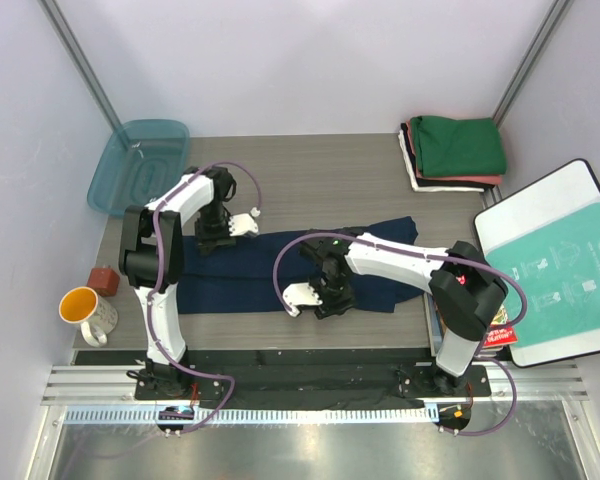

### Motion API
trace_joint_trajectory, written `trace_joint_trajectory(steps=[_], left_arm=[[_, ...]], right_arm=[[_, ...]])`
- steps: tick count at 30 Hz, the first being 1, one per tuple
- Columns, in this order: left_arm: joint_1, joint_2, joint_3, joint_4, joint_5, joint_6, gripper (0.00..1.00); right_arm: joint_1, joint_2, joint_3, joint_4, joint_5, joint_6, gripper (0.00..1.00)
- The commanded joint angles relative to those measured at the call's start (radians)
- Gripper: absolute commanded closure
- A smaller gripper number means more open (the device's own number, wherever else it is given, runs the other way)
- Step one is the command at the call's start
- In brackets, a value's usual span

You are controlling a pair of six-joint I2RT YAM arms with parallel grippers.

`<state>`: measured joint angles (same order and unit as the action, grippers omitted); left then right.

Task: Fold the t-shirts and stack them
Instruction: Fold the tshirt

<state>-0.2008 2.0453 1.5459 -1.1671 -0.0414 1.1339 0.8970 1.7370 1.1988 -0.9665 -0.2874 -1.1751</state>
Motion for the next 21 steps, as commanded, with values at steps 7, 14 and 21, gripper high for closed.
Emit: trace_joint_trajectory(steps=[7, 14, 21], left_arm=[[0.003, -0.004, -0.027, 0.017, 0.006, 0.012, 0.58], [0.004, 0.000, -0.026, 0.018, 0.011, 0.012, 0.58], [0.003, 0.003, -0.018, 0.014, 0.012, 0.010, 0.58]], right_arm=[[-0.007, 0.016, -0.016, 0.072, 0.063, 0.012, 0.52], [-0.020, -0.001, -0.008, 0.054, 0.086, 0.003, 0.54], [-0.043, -0.008, -0.019, 0.043, 0.111, -0.011, 0.57]])
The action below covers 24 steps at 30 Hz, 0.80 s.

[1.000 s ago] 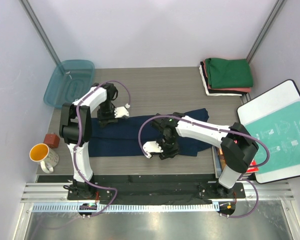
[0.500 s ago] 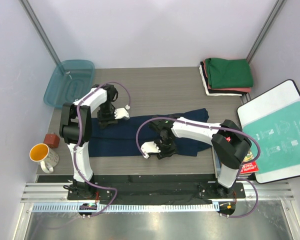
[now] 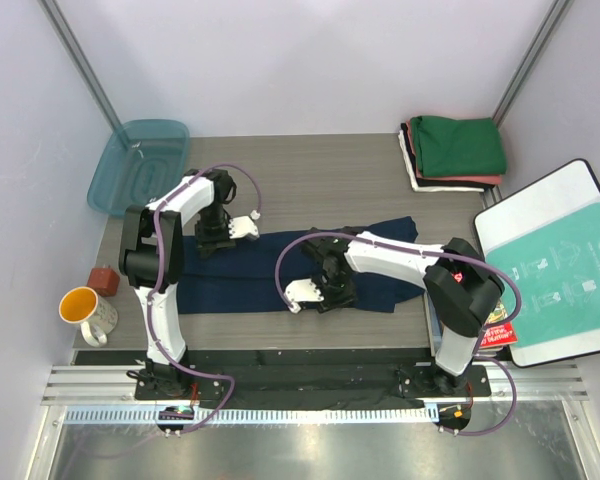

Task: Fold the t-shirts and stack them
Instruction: Fold the tshirt

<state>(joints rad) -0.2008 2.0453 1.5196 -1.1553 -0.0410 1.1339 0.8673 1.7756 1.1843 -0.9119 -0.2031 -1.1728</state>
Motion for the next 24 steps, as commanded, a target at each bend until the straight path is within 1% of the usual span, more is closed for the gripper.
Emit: trace_joint_trajectory(steps=[1, 3, 4, 6, 9, 10, 12, 13, 14, 20, 24], left_arm=[[0.004, 0.006, 0.010, 0.002, 0.013, 0.010, 0.58], [0.003, 0.006, 0.011, -0.001, 0.013, 0.009, 0.58], [0.004, 0.009, 0.013, -0.003, 0.013, 0.010, 0.58], [0.004, 0.009, 0.016, -0.004, 0.013, 0.009, 0.58], [0.004, 0.010, 0.019, -0.006, 0.013, 0.010, 0.58], [0.004, 0.010, 0.022, -0.007, 0.016, 0.010, 0.58], [0.004, 0.012, 0.027, -0.009, 0.018, 0.009, 0.58], [0.004, 0.010, 0.025, -0.009, 0.018, 0.009, 0.58], [0.004, 0.010, 0.025, -0.007, 0.018, 0.010, 0.58], [0.003, 0.012, 0.024, -0.009, 0.020, 0.009, 0.58], [0.003, 0.013, 0.025, -0.007, 0.021, 0.009, 0.58]], right_arm=[[-0.016, -0.048, -0.003, -0.013, 0.028, -0.013, 0.59], [-0.022, -0.048, -0.003, -0.013, 0.031, -0.014, 0.60], [-0.024, -0.047, -0.003, -0.013, 0.036, -0.016, 0.63], [-0.028, -0.048, -0.003, -0.013, 0.037, -0.016, 0.66], [-0.030, -0.045, -0.006, -0.007, 0.045, -0.014, 0.76], [-0.031, -0.045, -0.008, -0.001, 0.050, -0.014, 0.83], [-0.033, -0.048, -0.005, 0.005, 0.053, -0.010, 0.90], [-0.034, -0.047, -0.003, 0.013, 0.054, -0.008, 0.97], [-0.037, -0.050, 0.001, 0.015, 0.053, -0.007, 0.99], [-0.051, -0.042, 0.053, 0.021, 0.031, 0.038, 0.99], [-0.070, -0.016, 0.139, -0.016, -0.047, 0.090, 0.99]])
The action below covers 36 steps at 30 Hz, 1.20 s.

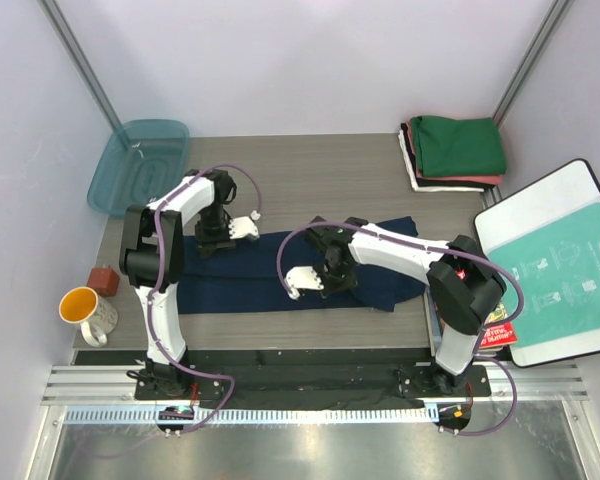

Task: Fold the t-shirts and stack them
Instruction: Fold the tshirt

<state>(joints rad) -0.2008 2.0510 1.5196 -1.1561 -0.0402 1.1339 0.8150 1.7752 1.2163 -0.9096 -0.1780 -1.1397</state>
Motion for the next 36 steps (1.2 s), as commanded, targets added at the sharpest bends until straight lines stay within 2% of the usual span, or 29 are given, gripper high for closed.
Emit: trace_joint_trajectory(steps=[1, 5, 11, 14, 15, 18, 20, 27, 36], left_arm=[[0.004, 0.009, 0.027, -0.008, 0.019, 0.007, 0.58], [0.003, 0.012, 0.031, -0.008, 0.019, 0.009, 0.58], [0.003, 0.026, 0.051, -0.016, 0.014, 0.012, 0.58], [0.003, 0.029, 0.056, -0.016, 0.005, 0.018, 0.58], [0.004, 0.032, 0.056, -0.014, 0.003, 0.020, 0.58], [0.004, 0.043, 0.071, -0.022, 0.005, 0.023, 0.58], [0.004, 0.047, 0.088, -0.030, 0.005, 0.023, 0.58], [0.004, 0.058, 0.114, -0.042, 0.000, 0.027, 0.58], [0.003, 0.080, 0.188, -0.086, -0.016, 0.030, 0.57]], right_arm=[[-0.022, -0.001, 0.126, -0.040, -0.087, 0.082, 0.99], [-0.042, 0.027, 0.207, -0.068, -0.162, 0.132, 0.99], [-0.042, 0.059, 0.224, -0.113, -0.218, 0.140, 0.98], [-0.042, 0.067, 0.227, -0.179, -0.224, 0.086, 0.88], [-0.042, 0.072, 0.229, -0.213, -0.221, 0.060, 0.78], [-0.042, 0.078, 0.236, -0.279, -0.206, 0.009, 0.64], [-0.043, 0.070, 0.233, -0.288, -0.181, 0.000, 0.61], [-0.092, -0.028, 0.246, -0.239, -0.182, 0.061, 0.56], [-0.108, -0.261, 0.000, -0.127, -0.147, 0.129, 0.52]])
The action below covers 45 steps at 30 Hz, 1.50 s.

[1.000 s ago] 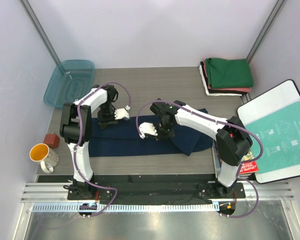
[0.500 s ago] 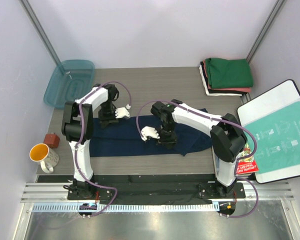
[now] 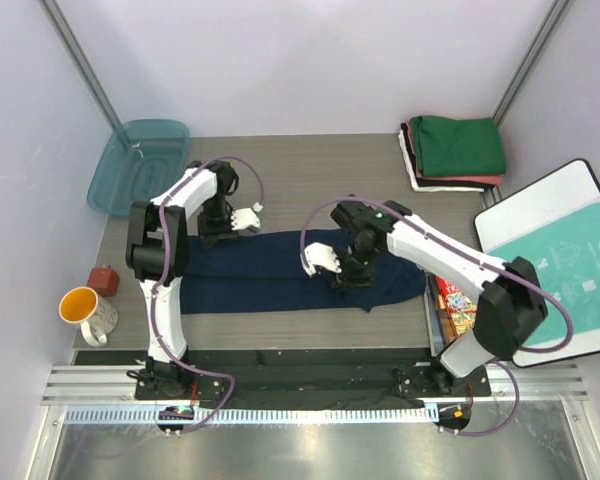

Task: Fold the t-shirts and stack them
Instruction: Fold the tshirt

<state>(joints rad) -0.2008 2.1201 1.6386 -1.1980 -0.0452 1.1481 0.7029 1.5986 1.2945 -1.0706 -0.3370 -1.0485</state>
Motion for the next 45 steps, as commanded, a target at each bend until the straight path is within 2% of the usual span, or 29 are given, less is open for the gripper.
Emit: trace_joint_trajectory(steps=[1, 7, 13, 20, 28, 35, 38, 39, 45], left_arm=[[0.001, 0.011, 0.076, -0.051, -0.013, 0.016, 0.57], [-0.002, 0.026, 0.136, -0.087, -0.031, 0.019, 0.57], [-0.006, 0.026, 0.152, -0.103, -0.054, 0.022, 0.58], [-0.008, 0.021, 0.147, -0.112, -0.058, 0.015, 0.57], [-0.006, 0.015, 0.142, -0.112, -0.062, 0.013, 0.58], [-0.008, 0.021, 0.153, -0.115, -0.064, 0.018, 0.57], [-0.008, 0.023, 0.161, -0.117, -0.064, 0.019, 0.57], [-0.006, 0.024, 0.161, -0.118, -0.065, 0.021, 0.57], [-0.008, 0.031, 0.175, -0.117, -0.062, 0.024, 0.57]], right_arm=[[0.006, -0.095, -0.131, 0.040, 0.024, 0.039, 0.52], [0.007, -0.204, -0.369, 0.167, 0.042, 0.045, 0.54], [0.015, -0.221, -0.498, 0.305, 0.087, 0.030, 0.54], [0.015, -0.200, -0.517, 0.451, 0.144, 0.039, 0.55], [0.015, -0.203, -0.543, 0.465, 0.159, 0.013, 0.61], [0.015, -0.213, -0.520, 0.422, 0.168, 0.002, 0.81], [0.015, -0.224, -0.489, 0.380, 0.177, -0.010, 0.91], [0.015, -0.233, -0.472, 0.370, 0.181, -0.011, 0.98], [0.014, -0.247, -0.380, 0.279, 0.213, -0.047, 0.98]])
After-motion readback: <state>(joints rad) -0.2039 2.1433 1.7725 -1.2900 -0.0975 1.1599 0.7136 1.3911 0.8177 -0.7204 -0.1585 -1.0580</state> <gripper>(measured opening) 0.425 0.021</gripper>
